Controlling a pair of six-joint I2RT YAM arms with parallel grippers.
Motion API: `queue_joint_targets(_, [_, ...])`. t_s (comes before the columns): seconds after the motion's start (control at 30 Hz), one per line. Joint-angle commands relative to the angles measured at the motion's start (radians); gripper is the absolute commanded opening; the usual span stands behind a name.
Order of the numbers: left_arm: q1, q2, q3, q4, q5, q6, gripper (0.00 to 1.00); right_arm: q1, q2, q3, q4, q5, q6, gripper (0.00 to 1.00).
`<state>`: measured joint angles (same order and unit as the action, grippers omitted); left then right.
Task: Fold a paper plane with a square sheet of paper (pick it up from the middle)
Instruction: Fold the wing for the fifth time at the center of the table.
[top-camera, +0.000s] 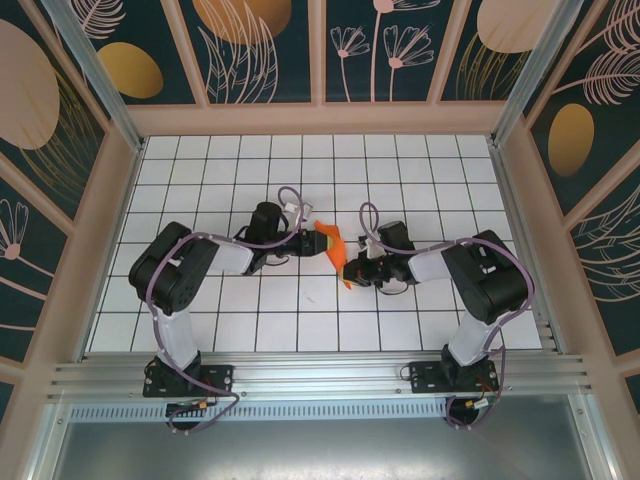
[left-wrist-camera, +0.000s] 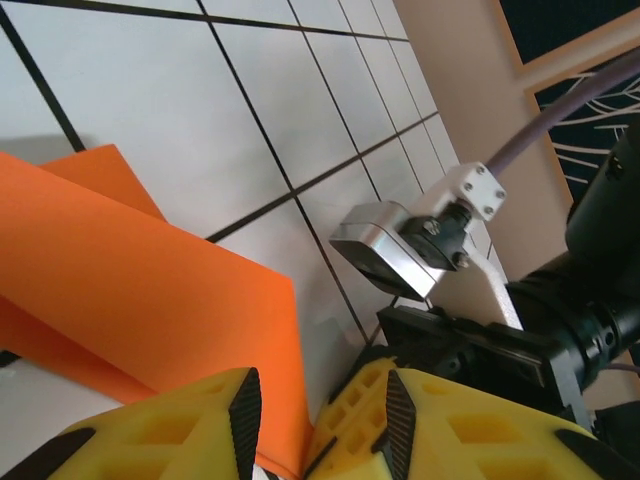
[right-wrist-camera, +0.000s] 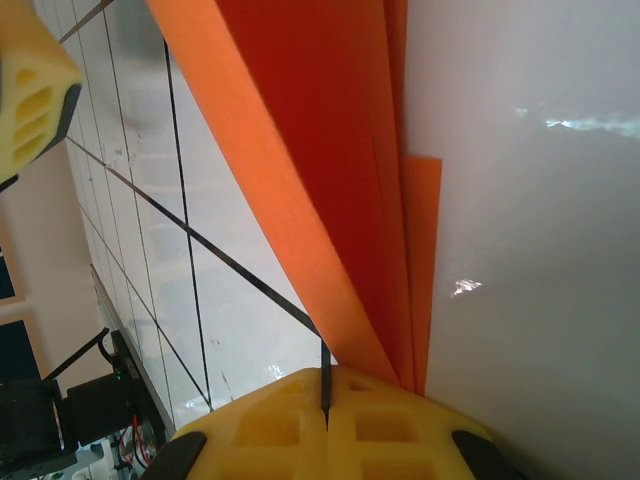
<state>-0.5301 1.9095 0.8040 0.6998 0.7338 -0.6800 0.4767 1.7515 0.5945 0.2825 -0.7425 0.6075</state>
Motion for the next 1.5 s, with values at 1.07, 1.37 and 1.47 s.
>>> queue_joint_targets(1.07, [0.050,0.230,0.264,-0.195,-0.215,0.023,0.42,0.007,0.133,-0.079,-0.196,0.212,-0.046,0.00])
queue_joint_targets(1.37, [0.092,0.235,0.301,-0.201,-0.182,0.049,0.45,0.005,0.133,-0.080,-0.190,0.209,-0.045,0.00])
queue_joint_targets(1.47, [0.107,0.226,0.315,-0.207,-0.178,0.053,0.45,0.006,0.125,-0.079,-0.184,0.201,-0.040,0.00])
